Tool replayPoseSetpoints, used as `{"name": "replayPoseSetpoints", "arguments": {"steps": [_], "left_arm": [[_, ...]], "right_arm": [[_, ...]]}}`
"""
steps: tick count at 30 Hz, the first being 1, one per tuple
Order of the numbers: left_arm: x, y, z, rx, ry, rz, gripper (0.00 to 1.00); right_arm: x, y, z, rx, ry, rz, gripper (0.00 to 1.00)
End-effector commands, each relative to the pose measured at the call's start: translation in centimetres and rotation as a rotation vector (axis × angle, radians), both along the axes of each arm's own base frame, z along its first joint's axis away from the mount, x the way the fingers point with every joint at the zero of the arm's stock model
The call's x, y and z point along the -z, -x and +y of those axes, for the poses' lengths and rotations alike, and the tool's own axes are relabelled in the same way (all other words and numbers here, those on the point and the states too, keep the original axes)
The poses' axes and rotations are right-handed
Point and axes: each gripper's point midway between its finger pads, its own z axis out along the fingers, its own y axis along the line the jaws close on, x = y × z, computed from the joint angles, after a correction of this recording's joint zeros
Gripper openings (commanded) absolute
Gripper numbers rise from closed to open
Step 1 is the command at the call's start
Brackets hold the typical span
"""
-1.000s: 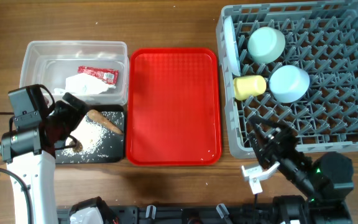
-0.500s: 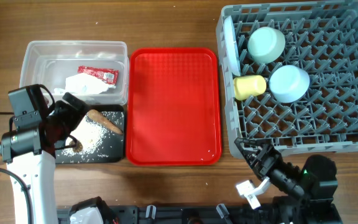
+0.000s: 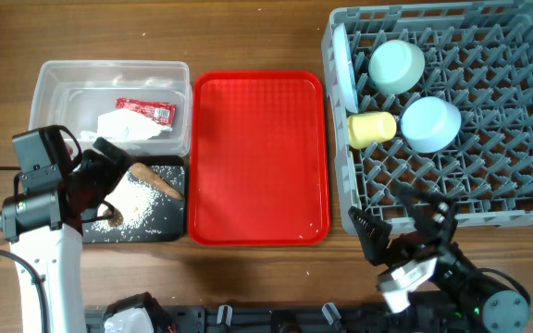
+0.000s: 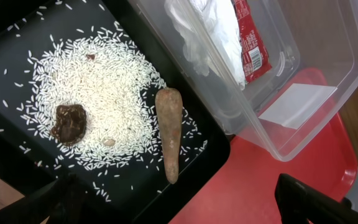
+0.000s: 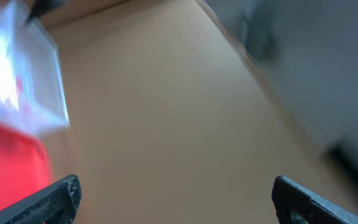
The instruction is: Sort waste into correct bins and load items into the dishwasher rack
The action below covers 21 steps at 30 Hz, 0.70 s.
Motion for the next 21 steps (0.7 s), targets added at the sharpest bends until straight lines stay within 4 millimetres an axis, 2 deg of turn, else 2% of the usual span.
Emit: {"name": "replayPoseSetpoints", "arguments": {"steps": [1, 3, 4, 7, 9, 10, 12, 14, 15, 16, 21], "left_arm": [[-0.2, -0.1, 0.1, -0.008, 0.005, -0.008, 1.00], [-0.2, -0.1, 0.1, -0.008, 0.005, -0.008, 1.00], [-0.2, -0.1, 0.1, -0.008, 0.005, -0.008, 1.00], [-0.2, -0.1, 0.1, -0.008, 0.005, -0.008, 1.00], [-0.2, -0.1, 0.1, -0.008, 0.005, -0.008, 1.00], [-0.2, -0.1, 0.1, -0.008, 0.005, -0.008, 1.00], [-0.2, -0.1, 0.1, -0.008, 0.005, -0.008, 1.00], [-0.2, -0.1, 0.1, -0.008, 0.005, -0.008, 1.00], [-0.2, -0.1, 0.1, -0.008, 0.005, -0.008, 1.00], [-0.2, -0.1, 0.1, -0.008, 0.005, -0.008, 1.00], [-0.2, -0.1, 0.1, -0.008, 0.005, -0.008, 1.00]], "right_arm": [[-0.2, -1.9, -2.3, -0.071, -0.609, 0.525, 1.00], [0.5, -3.5, -4.5, -0.022, -0.894, 0.682, 1.00], [0.7, -3.8, -5.0, 0.004, -0.913, 0.684, 1.00], [0.5, -3.9, -5.4, 0.080, -0.800, 0.577, 1.00], [0.7, -3.8, -5.4, 0.090, -0.781, 0.568, 1.00], [0.9, -3.8, -5.4, 0.088, -0.790, 0.580, 1.00], [1.2, -4.1, -6.6, 0.096, -0.956, 0.647, 1.00], [2.8, -5.0, -7.8, 0.129, -1.081, 0.681, 1.00], [3.4, -5.3, -7.8, 0.133, -1.081, 0.687, 1.00], [4.9, -5.9, -7.9, 0.145, -1.085, 0.693, 1.00], [8.2, -7.3, -9.4, 0.226, -1.134, 0.666, 1.00]]}}
